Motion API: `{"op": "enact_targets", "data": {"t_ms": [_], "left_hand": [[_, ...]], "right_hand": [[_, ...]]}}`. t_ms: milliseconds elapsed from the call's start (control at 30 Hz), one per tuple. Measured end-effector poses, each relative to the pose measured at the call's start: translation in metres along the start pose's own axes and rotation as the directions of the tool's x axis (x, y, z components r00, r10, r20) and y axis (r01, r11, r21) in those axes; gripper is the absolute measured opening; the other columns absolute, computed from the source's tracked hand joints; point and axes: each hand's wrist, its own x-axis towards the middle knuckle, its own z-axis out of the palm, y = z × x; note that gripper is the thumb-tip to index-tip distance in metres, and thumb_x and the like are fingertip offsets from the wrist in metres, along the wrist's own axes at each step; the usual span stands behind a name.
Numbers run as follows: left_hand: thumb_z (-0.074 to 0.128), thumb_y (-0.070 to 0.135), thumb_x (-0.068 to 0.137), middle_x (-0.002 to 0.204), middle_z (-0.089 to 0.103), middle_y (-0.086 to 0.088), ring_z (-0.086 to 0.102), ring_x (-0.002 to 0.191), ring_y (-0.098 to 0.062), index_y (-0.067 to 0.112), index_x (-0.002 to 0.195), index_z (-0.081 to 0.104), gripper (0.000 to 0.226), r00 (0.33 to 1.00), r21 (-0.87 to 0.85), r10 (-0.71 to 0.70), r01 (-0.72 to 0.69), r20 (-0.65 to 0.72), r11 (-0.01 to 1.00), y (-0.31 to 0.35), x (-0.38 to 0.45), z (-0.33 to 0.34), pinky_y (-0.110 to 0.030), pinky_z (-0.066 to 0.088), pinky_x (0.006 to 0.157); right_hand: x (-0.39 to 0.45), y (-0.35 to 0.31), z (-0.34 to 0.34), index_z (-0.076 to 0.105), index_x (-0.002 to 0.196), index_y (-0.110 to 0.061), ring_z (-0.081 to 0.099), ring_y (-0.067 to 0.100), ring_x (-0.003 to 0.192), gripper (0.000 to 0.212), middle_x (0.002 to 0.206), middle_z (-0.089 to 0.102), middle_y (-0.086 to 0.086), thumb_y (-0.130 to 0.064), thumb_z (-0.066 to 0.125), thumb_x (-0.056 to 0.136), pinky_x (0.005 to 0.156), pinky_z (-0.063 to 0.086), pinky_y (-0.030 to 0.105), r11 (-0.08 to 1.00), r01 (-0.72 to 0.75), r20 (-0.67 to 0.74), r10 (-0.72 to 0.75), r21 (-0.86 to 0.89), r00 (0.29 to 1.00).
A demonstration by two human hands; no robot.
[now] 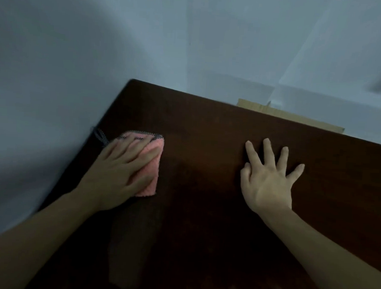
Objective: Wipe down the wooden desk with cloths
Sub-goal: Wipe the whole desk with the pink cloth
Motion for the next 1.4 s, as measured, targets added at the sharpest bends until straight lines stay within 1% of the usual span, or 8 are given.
{"op": "enact_targets", "data": {"t_ms": [133, 400, 600, 733, 800, 933, 1233, 1400], "left_hand": [[0.019, 0.066, 0.098, 0.17, 0.008, 0.013, 0.013, 0.155, -0.022, 0.045, 0.16, 0.004, 0.068, 1.0, 0.027, -0.013, 0.013, -0.012, 1.0, -0.019, 0.028, -0.006, -0.046, 0.012, 0.121], [0.005, 0.07, 0.092, 0.17, 0.009, 0.007, 0.015, 0.154, -0.03, 0.045, 0.16, 0.0, 0.073, 0.931, -0.045, -0.359, 0.356, -0.068, 0.933, -0.018, 0.077, -0.003, -0.051, 0.011, 0.123], [0.021, 0.056, 0.1, 0.169, 0.019, 0.003, 0.027, 0.15, -0.028, 0.032, 0.163, 0.016, 0.067, 0.977, 0.037, -0.211, 0.213, -0.04, 0.976, 0.038, -0.045, -0.004, -0.051, 0.022, 0.118], [0.022, 0.058, 0.103, 0.169, 0.005, 0.017, 0.009, 0.155, -0.012, 0.038, 0.162, 0.01, 0.064, 0.987, 0.015, -0.162, 0.162, -0.005, 0.987, 0.048, -0.109, 0.0, -0.04, 0.005, 0.125], [0.017, 0.063, 0.102, 0.169, 0.002, 0.019, 0.007, 0.155, -0.011, 0.041, 0.161, 0.009, 0.064, 0.989, 0.013, -0.15, 0.15, 0.014, 0.989, 0.036, -0.106, -0.001, -0.038, 0.003, 0.124], [0.019, 0.063, 0.099, 0.169, 0.017, 0.011, 0.025, 0.151, -0.026, 0.042, 0.161, 0.01, 0.066, 0.988, 0.037, -0.152, 0.151, 0.029, 0.988, 0.005, -0.064, -0.001, -0.051, 0.022, 0.119], [0.007, 0.067, 0.095, 0.17, 0.008, 0.008, 0.011, 0.155, -0.027, 0.047, 0.159, -0.003, 0.068, 0.961, -0.004, -0.275, 0.275, -0.028, 0.961, -0.014, 0.021, -0.004, -0.051, 0.01, 0.123], [0.026, 0.054, 0.097, 0.169, 0.02, 0.003, 0.031, 0.149, -0.033, 0.031, 0.161, 0.024, 0.068, 1.0, 0.086, -0.006, 0.006, -0.002, 0.996, 0.029, -0.03, -0.004, -0.054, 0.025, 0.118]], "right_hand": [[0.0, 0.001, 0.002, 0.001, 0.161, -0.039, -0.012, 0.042, 0.153, 0.059, 0.17, -0.005, 0.003, -0.045, 0.016, 0.104, 0.115, -0.002, 0.074, 1.0, 0.001, -0.013, -0.001, -0.012, 1.0], [0.002, 0.0, 0.002, 0.003, 0.161, -0.039, -0.012, 0.043, 0.153, 0.059, 0.17, -0.005, 0.002, -0.045, 0.016, 0.104, 0.114, -0.003, 0.076, 1.0, 0.015, -0.027, -0.015, 0.006, 1.0], [-0.001, 0.0, 0.0, 0.006, 0.161, -0.038, -0.009, 0.044, 0.153, 0.058, 0.17, -0.002, 0.004, -0.045, 0.016, 0.104, 0.113, -0.001, 0.077, 1.0, 0.025, -0.034, -0.025, 0.013, 0.999], [-0.003, 0.003, -0.003, 0.005, 0.161, -0.037, -0.008, 0.044, 0.153, 0.059, 0.17, -0.002, 0.005, -0.046, 0.015, 0.104, 0.114, 0.0, 0.077, 1.0, 0.02, -0.015, -0.02, -0.001, 1.0], [-0.003, 0.005, -0.003, 0.005, 0.161, -0.037, -0.008, 0.044, 0.153, 0.059, 0.171, -0.002, 0.005, -0.046, 0.015, 0.104, 0.114, 0.0, 0.076, 1.0, 0.021, -0.017, -0.021, -0.004, 1.0], [-0.001, 0.006, -0.001, 0.007, 0.161, -0.037, -0.008, 0.045, 0.153, 0.058, 0.17, -0.001, 0.006, -0.046, 0.017, 0.105, 0.114, -0.001, 0.077, 1.0, 0.03, -0.026, -0.03, -0.007, 0.999], [0.0, 0.003, 0.002, 0.011, 0.161, -0.038, -0.006, 0.044, 0.154, 0.057, 0.17, 0.002, 0.005, -0.046, 0.021, 0.105, 0.114, -0.002, 0.076, 1.0, 0.018, -0.059, -0.017, 0.008, 0.998], [0.001, 0.001, -0.001, 0.013, 0.16, -0.04, -0.005, 0.042, 0.154, 0.057, 0.17, 0.003, 0.003, -0.048, 0.022, 0.104, 0.115, -0.002, 0.075, 1.0, -0.006, -0.05, 0.007, 0.03, 0.999]]}}
